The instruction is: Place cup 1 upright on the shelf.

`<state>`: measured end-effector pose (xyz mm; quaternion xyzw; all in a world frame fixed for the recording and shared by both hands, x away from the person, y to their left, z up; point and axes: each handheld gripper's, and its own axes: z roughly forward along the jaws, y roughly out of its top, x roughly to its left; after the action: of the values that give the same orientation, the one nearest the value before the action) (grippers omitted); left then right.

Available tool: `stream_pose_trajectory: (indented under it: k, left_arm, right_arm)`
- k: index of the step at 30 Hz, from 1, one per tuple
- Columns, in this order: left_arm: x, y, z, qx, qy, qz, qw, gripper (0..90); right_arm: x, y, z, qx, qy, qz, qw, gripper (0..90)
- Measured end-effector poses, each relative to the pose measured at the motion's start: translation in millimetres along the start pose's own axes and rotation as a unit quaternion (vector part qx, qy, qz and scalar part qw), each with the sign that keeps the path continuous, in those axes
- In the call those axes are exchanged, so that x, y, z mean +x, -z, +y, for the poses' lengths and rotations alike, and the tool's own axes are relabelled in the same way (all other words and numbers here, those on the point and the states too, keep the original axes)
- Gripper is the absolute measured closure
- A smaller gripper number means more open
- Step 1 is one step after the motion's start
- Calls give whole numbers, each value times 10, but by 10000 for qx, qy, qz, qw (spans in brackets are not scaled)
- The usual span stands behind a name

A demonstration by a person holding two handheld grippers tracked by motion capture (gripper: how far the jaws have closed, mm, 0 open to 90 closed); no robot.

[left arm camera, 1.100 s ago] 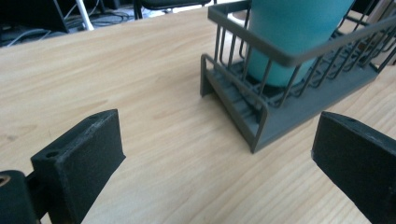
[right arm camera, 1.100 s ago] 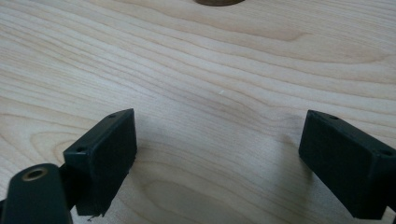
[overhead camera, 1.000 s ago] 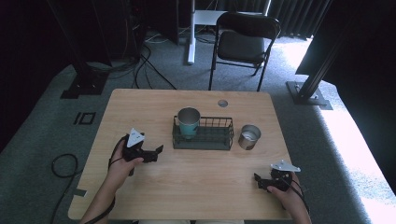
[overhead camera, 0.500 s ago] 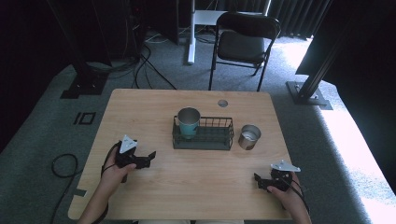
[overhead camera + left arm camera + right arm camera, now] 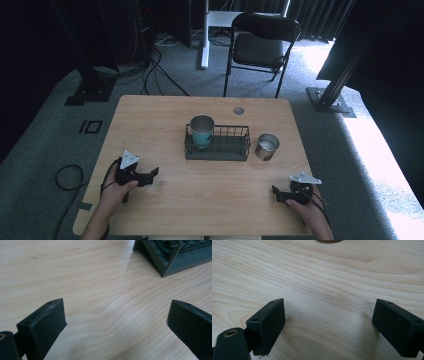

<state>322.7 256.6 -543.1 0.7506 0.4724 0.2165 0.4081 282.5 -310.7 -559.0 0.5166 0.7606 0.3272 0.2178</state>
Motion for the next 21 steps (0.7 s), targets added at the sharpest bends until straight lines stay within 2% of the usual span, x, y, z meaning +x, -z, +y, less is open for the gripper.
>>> stream_pose_trajectory:
  k: [5, 7, 9, 14, 18, 21]
  left_arm:
    - [49, 63, -65, 56, -11, 163, 9999, 28]
    - [76, 91, -110, 103, 120, 229, 9996, 28]
    - [84, 109, -144, 165, 100, 304, 9994, 28]
    - [121, 133, -204, 364, 367, 399, 9979, 28]
    - [150, 147, -222, 369, 514, 423, 9971, 28]
    - [170, 141, -232, 591, 612, 479, 9952, 28]
  right_arm:
    - [0, -1, 0, -3, 3, -1, 10000, 109]
    - [-1, -1, 0, -5, 9, -2, 10000, 109]
    - [0, 0, 0, -2, 6, -1, 10000, 109]
    - [0, 0, -1, -2, 7, -2, 10000, 109]
    - [0, 0, -1, -2, 7, -3, 10000, 109]
    - [-1, -1, -1, -5, 12, -2, 10000, 109]
